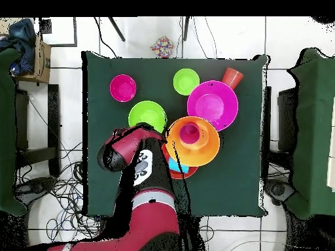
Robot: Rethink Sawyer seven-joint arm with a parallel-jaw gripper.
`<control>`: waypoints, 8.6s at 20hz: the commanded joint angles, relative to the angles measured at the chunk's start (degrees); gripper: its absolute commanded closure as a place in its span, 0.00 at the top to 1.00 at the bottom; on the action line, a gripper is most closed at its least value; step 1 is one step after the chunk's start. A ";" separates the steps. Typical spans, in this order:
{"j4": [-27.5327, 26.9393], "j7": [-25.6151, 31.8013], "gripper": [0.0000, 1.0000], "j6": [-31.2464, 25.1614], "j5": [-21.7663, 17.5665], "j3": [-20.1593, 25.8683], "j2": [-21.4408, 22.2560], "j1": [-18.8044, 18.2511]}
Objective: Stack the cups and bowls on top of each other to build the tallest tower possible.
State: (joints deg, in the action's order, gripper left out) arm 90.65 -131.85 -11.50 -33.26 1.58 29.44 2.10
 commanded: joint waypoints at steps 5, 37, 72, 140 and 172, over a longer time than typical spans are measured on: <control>-7.55 -0.92 1.00 5.12 -3.12 -3.47 -8.37 2.73; 4.91 6.28 0.00 1.62 -1.67 6.68 5.89 -7.00; 7.82 10.94 0.00 -25.06 13.64 19.38 26.15 -17.00; 8.40 -8.47 0.00 -19.46 -31.60 -1.84 20.86 -2.09; 9.52 3.71 0.00 -17.66 -12.92 3.23 22.17 -8.71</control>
State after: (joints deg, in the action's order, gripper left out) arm 98.72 -131.55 -32.50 -49.85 -1.75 51.09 -4.44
